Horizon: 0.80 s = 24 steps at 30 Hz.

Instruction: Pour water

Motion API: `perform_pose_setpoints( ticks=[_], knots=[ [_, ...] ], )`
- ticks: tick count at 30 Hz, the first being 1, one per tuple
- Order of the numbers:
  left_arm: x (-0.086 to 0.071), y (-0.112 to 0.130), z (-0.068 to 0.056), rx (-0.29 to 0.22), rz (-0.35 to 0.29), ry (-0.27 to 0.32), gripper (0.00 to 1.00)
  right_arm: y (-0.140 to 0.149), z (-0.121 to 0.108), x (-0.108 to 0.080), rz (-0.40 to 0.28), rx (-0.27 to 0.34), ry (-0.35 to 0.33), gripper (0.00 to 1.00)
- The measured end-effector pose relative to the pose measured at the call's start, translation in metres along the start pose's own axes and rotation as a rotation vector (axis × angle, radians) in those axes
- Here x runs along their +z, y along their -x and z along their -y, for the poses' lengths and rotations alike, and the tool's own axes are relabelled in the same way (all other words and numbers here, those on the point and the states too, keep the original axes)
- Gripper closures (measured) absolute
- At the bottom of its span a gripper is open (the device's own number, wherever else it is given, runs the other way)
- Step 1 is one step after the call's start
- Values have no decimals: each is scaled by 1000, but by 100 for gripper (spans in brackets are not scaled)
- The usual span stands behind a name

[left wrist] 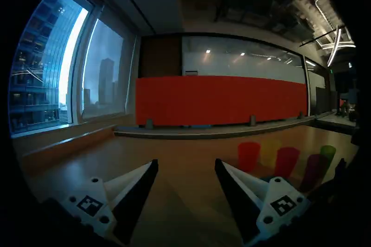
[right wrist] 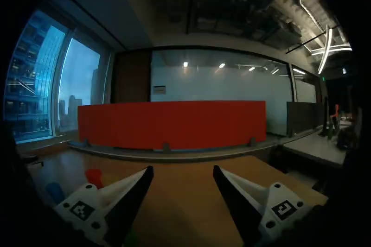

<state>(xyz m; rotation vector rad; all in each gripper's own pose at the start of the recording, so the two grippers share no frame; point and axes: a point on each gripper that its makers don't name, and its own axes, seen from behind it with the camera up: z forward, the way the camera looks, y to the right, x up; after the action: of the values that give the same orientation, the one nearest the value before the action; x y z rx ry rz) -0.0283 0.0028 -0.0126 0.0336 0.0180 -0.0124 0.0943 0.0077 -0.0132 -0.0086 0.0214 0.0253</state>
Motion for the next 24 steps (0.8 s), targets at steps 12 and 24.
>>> perform_pose_setpoints(
  ticks=[12,24],
  knots=[
    [-4,0,-1,-2,-7,7,9,-2,0,-3,1,19,-5,0],
    [-4,0,-2,-3,-7,11,10,-4,-2,-6,-5,21,-7,0]
  ],
)
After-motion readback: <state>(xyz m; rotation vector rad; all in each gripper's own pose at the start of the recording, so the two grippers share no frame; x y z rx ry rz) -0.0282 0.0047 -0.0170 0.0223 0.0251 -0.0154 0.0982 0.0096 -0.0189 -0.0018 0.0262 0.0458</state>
